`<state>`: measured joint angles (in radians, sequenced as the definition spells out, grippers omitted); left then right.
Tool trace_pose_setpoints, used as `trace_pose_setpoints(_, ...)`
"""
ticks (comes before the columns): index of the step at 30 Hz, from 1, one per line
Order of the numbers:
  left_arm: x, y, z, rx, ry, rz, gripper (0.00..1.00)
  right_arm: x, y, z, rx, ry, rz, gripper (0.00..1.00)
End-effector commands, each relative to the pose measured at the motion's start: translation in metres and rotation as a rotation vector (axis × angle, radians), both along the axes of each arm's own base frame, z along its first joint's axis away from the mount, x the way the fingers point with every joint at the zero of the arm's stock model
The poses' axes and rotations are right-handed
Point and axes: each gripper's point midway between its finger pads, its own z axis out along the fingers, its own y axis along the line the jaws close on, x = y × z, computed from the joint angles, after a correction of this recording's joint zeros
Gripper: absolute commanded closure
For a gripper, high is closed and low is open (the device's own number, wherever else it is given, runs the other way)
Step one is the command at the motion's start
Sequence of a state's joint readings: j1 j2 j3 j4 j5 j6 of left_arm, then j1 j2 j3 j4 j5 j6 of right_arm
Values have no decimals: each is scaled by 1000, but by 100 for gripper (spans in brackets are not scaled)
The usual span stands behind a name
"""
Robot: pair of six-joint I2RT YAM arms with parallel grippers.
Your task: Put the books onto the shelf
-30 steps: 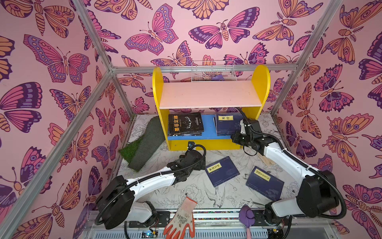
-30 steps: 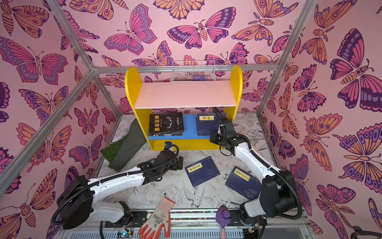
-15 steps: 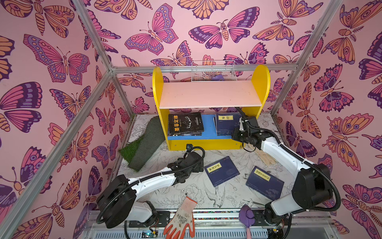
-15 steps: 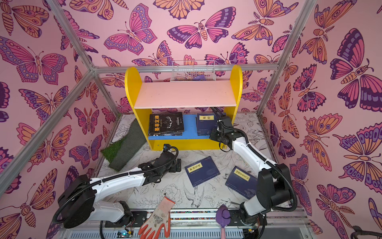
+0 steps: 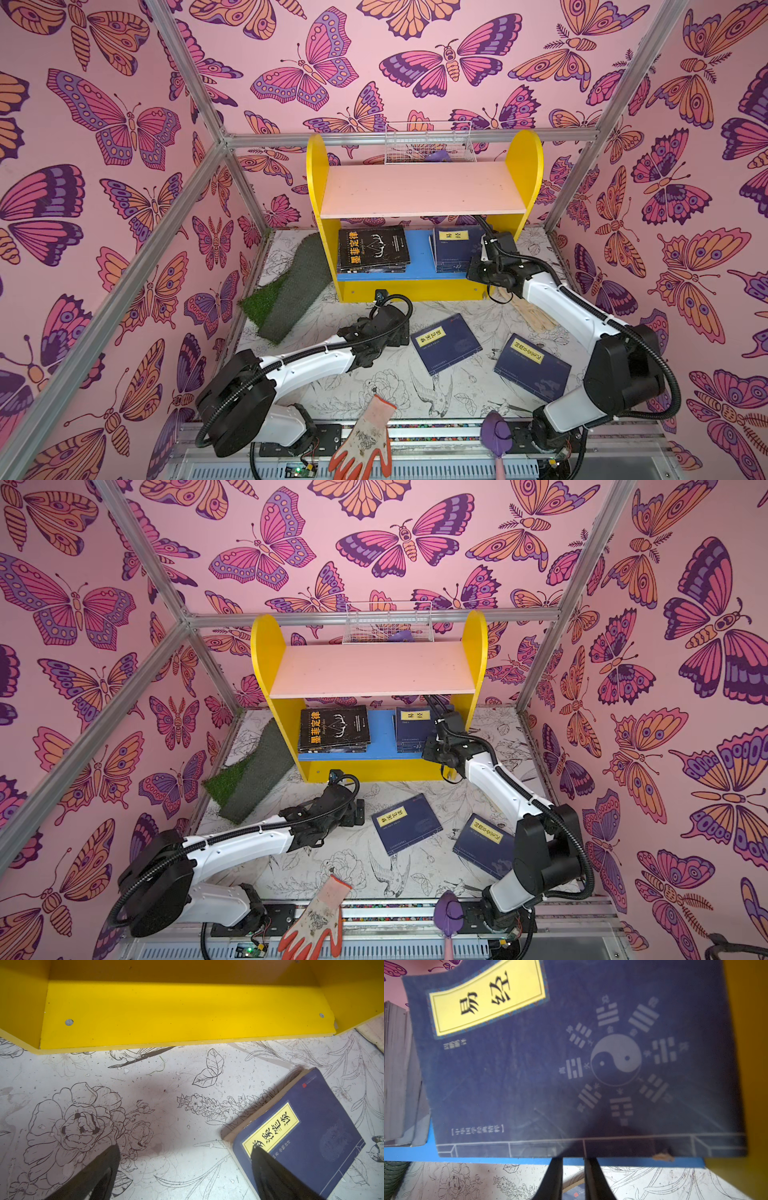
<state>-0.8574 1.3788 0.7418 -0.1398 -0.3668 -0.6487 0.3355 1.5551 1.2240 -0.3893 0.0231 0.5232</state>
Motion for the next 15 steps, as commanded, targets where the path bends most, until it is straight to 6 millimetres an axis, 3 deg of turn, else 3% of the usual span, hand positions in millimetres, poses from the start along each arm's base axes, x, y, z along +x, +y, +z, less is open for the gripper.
trace_pose_setpoints(1,0,3,-2,11,16,10,0,3,0,21,20,-65,2,79)
trace_pose_setpoints(5,-3,1,-5,11,31,-16,0,-15,1,26,40,-102,23,75)
trace_pose_setpoints(8,-9,-2,-12,27,57,-68,1,-41,-2,22,29,-104,44,71)
trace_pose_setpoints(11,-19,-8,-23,31,106,-136,2,-73,-9,-4,26,-42,53,64)
trace_pose_setpoints(15,-37,-24,-43,22,205,-259,3,-114,-9,-58,50,99,100,51)
